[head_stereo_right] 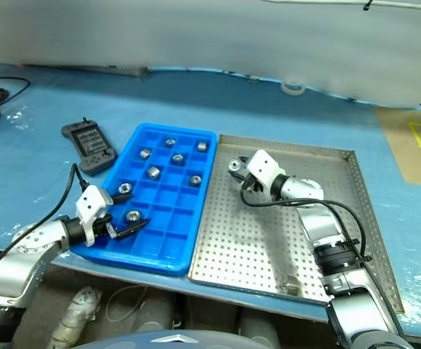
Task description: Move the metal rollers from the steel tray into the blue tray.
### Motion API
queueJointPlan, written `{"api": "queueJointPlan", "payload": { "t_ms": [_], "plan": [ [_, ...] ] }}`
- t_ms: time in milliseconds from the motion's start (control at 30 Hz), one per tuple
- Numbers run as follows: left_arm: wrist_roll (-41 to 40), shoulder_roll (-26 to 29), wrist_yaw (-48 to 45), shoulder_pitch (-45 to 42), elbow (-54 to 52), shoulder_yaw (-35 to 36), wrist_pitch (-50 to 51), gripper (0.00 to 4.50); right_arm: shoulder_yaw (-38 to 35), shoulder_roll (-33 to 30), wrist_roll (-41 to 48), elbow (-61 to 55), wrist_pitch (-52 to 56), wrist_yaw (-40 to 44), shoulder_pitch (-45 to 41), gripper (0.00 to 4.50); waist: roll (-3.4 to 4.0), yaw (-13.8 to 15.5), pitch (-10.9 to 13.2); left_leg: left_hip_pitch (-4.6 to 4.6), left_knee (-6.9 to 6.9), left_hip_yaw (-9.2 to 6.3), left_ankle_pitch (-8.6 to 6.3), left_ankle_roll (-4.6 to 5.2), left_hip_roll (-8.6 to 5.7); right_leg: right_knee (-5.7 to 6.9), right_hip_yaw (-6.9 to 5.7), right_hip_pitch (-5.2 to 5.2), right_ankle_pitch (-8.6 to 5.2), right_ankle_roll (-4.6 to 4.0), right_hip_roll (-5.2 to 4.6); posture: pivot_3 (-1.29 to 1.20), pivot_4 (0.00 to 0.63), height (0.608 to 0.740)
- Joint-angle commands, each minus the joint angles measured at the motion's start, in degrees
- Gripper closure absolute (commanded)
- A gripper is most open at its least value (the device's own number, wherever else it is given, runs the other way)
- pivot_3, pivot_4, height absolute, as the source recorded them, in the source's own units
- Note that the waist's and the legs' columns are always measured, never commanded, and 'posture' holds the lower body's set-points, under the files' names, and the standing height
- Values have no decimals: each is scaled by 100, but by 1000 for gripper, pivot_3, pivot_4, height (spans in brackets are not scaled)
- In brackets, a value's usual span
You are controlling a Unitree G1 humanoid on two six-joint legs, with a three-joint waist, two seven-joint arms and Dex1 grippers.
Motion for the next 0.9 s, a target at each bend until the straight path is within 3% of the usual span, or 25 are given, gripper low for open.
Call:
{"api": "queueJointPlan", "payload": {
  "t_ms": [33, 267, 367, 567, 800, 900],
  "plan": [
    [-607, -31, -255, -543, -123, 189, 245, 96, -164, -103, 165, -280, -12, 131, -60, 2782, -2, 14, 1, -2, 0, 0, 1, -1, 0, 3, -1, -3, 0, 0, 0, 135, 150, 740],
    [-792, -421, -392, -1785, -37, -367, 561, 96, -298, -191, 211, -554, 146, 92, 51, 2782, -25, -13, -12, -19, 3, 3, 18, -22, -7, 10, -2, 6, 2, -1, -3, 82, 150, 740],
    [-782, -913, -503, -2490, 361, -862, 754, 96, -355, -258, 175, -936, 246, 37, 226, 2782, -23, -22, -10, -27, 2, 2, 16, -17, -7, 9, -5, 4, 2, 0, -3, 50, 150, 740],
    [-1159, -1560, -1049, -3502, 1421, -1164, 1528, 96, -347, -397, 64, -1670, 352, -9, 314, 2782, -23, -155, -10, -29, 3, 5, 16, -16, -4, 11, -3, -1, 2, 0, -2, -34, 150, 740],
    [-1173, -2101, -1282, -4192, 2443, -1190, 1770, 96, -407, -571, 154, -2391, 754, 29, 457, 2782, -22, -279, -10, -28, 7, 5, 24, 13, -4, 8, -3, 5, 1, -2, -3, -123, 150, 740],
    [-1545, -2384, -1231, -4412, 2573, -894, 2055, 96, -424, -646, 143, -2600, 863, 32, 570, 2782, -21, -326, -9, -31, 15, 6, 16, 31, -5, 4, -3, 10, 1, -3, -6, -142, 150, 740]
  ]
}}
